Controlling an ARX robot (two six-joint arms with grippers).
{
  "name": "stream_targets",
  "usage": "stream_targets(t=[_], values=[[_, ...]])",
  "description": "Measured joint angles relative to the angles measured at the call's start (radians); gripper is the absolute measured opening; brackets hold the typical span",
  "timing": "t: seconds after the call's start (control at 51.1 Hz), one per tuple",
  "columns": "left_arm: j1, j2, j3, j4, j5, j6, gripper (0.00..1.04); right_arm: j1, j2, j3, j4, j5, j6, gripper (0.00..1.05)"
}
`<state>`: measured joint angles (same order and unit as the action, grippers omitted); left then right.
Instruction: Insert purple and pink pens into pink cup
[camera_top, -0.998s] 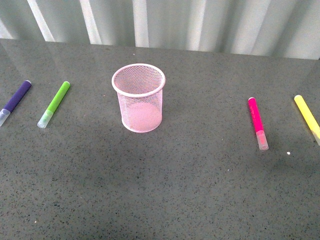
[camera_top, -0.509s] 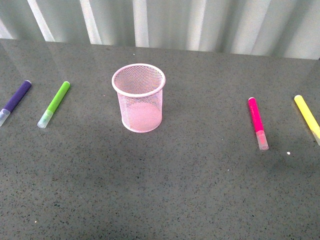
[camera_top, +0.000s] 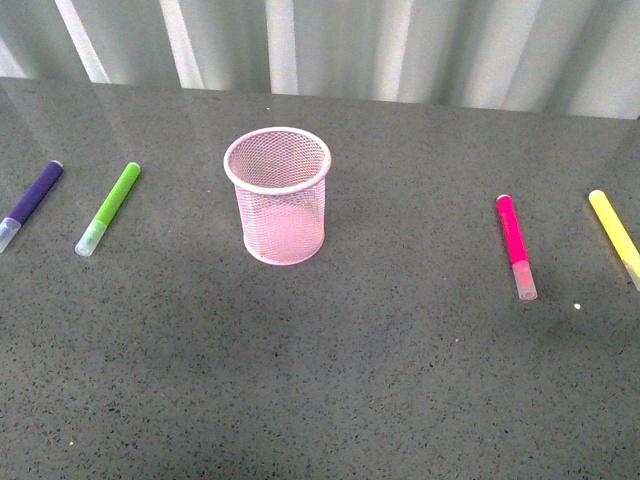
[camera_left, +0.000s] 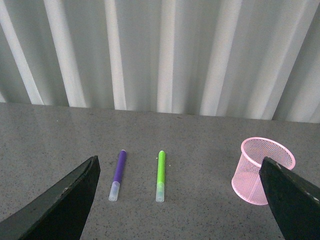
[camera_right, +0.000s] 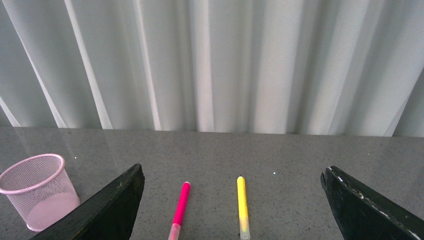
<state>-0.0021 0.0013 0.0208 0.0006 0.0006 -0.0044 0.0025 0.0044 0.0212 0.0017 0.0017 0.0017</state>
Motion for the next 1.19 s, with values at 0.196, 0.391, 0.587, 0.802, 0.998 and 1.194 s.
stream_targets(t=[0.196, 0.391, 0.587, 0.802, 0.998, 1.194], values=[[0.000, 0.000, 0.000, 0.000, 0.000, 0.000, 0.98, 0.000, 0.000, 0.000, 0.000, 0.000, 0.000, 0.98], [-0.001, 0.003, 0.002, -0.004, -0.007, -0.004, 0.98, 0.000, 0.000, 0.000, 0.000, 0.000, 0.000, 0.98], [-0.062, 0.291, 0.034, 0.035, -0.092, -0.246, 0.98, 0.000, 0.000, 0.000, 0.000, 0.000, 0.000, 0.98], [-0.005, 0.854, 0.212, 0.486, 0.095, -0.225, 0.98, 0.000, 0.000, 0.000, 0.000, 0.000, 0.000, 0.98], [0.033, 1.254, 0.415, 0.601, 0.231, -0.102, 0.98, 0.000, 0.000, 0.000, 0.000, 0.000, 0.000, 0.98], [0.089, 1.673, 0.726, 0.598, 0.274, 0.047, 0.98, 0.000, 0.000, 0.000, 0.000, 0.000, 0.000, 0.98]])
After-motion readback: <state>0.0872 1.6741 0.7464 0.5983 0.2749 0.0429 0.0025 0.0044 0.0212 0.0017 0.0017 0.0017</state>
